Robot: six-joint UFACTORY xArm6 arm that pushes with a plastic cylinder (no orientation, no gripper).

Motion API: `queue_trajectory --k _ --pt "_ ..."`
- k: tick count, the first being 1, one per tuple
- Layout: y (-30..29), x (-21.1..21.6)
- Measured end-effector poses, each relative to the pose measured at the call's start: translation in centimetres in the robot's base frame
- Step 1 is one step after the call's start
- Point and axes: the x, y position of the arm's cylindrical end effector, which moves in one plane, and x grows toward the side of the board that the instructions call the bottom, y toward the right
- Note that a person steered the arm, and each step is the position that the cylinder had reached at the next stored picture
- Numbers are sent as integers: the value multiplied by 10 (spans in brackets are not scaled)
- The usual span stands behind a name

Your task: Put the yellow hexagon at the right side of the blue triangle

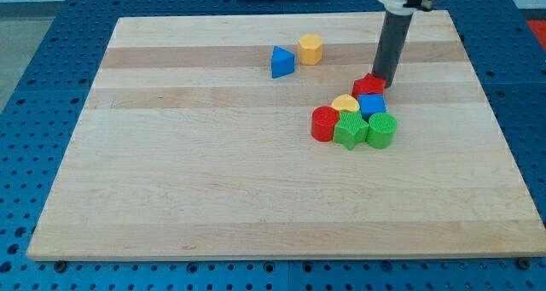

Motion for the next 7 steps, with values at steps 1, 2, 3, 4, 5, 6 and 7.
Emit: queue_trajectory --k 1,2,3,4,5,6,7 --pt "0 0" --pt "9 -11" --pt "18 -17" --pt "41 -30" --pt "60 -56" --pt "55 -96" --pt "10 -124"
